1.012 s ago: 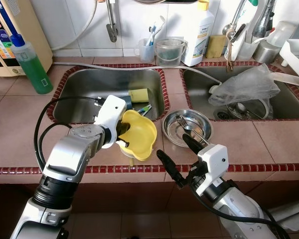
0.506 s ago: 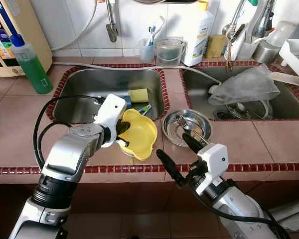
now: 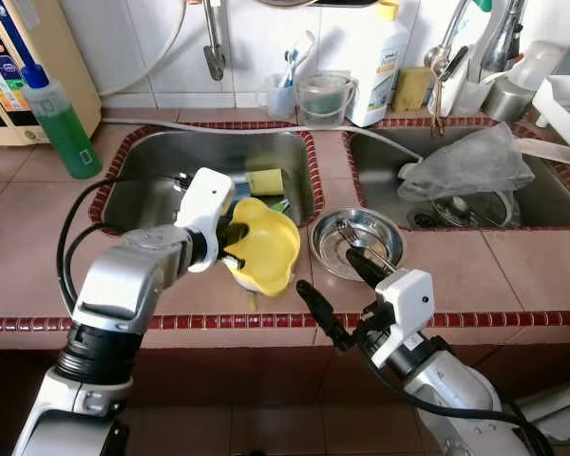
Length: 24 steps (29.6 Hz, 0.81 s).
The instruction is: Kitchen organization
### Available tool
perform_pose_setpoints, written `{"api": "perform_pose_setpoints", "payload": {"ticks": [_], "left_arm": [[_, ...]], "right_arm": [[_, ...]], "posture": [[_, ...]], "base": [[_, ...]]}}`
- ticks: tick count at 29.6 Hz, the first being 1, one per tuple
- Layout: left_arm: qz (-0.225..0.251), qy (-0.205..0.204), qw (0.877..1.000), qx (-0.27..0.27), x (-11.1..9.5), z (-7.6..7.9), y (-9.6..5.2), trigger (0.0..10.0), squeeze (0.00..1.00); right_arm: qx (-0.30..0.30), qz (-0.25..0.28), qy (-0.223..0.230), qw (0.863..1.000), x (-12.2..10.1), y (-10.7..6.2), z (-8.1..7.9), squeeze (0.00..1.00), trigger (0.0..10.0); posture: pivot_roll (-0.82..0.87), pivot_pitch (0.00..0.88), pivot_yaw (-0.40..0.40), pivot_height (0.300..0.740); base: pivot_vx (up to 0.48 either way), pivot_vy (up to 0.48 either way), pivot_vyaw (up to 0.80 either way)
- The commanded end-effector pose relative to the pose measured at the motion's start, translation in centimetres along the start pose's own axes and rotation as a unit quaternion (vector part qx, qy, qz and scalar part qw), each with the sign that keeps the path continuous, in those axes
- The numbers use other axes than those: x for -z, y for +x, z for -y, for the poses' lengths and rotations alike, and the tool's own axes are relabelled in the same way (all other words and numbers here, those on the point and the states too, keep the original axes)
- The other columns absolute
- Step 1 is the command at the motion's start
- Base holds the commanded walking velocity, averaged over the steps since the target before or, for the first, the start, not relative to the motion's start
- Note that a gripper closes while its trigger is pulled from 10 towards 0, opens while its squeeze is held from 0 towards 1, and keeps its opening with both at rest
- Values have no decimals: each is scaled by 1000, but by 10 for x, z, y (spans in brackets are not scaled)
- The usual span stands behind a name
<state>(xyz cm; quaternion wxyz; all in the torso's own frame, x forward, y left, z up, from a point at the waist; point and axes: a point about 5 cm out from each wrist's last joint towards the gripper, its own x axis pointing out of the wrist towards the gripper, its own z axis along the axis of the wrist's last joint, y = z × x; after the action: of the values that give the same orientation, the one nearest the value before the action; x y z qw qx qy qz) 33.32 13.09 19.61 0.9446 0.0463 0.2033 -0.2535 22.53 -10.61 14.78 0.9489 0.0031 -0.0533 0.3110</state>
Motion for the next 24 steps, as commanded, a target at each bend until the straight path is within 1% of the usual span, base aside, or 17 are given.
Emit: {"api": "perform_pose_setpoints", "payload": {"ticks": [1,6,10,11,12,13,14,15,16,17,18,20,22,24], "left_arm": [[21,-9,1000,13,-10,0,-2,10000,0],[52,-21,998,28,-18,1,-4,10000,0],[119,-22,993,9,-27,-2,-5,10000,0],[144,-17,989,-5,-29,-3,-5,10000,0],[203,-1,978,-53,-33,-7,-8,10000,0],[203,-1,978,-53,-33,-7,-8,10000,0],[219,2,974,-64,-34,-7,-9,10000,0],[243,-3,966,-83,-33,-7,-9,10000,0],[243,-3,966,-83,-33,-7,-9,10000,0],[259,-18,961,-91,-30,-6,-10,10000,0],[264,-28,959,-94,-27,-5,-10,10000,0],[275,-33,955,-103,-23,-4,-11,10000,0],[285,-52,951,-106,-20,-3,-11,10000,0],[302,-23,944,-127,-14,-2,-12,10000,0]], "right_arm": [[-6,-1,6,1000,2,2,-1,0,10000],[-7,2,6,1000,1,4,0,0,10000],[2,10,2,1000,0,6,2,0,10000],[11,14,1,1000,-1,8,5,0,10000],[41,28,-1,999,-4,11,11,0,10000],[41,28,-1,999,-4,11,11,0,10000],[53,34,-2,998,-5,12,14,0,10000],[77,46,-4,996,-8,14,19,0,10000],[77,46,-4,996,-8,14,19,0,10000],[101,57,-6,993,-11,16,24,0,10000],[120,65,-9,991,-13,17,28,0,10000],[138,70,-12,988,-15,18,33,0,10000],[152,76,-14,985,-15,18,36,0,10000],[176,86,-16,981,-17,20,42,0,10000]], "posture": [[-95,60,30,740],[-93,54,26,740],[-91,44,26,740],[-91,43,26,740],[-90,40,25,740],[-90,40,25,740],[-90,38,25,740],[-90,39,25,740],[-90,39,25,740],[-89,40,24,740],[-86,42,23,740],[-83,43,22,740],[-79,44,21,740],[-75,45,20,740]], "base": [[0,0,0],[0,0,0],[0,0,0],[0,0,0],[0,0,0],[0,0,0],[0,0,0],[0,0,0],[0,0,0],[0,0,0],[0,0,0],[0,0,0],[0,0,0],[0,0,0]]}}
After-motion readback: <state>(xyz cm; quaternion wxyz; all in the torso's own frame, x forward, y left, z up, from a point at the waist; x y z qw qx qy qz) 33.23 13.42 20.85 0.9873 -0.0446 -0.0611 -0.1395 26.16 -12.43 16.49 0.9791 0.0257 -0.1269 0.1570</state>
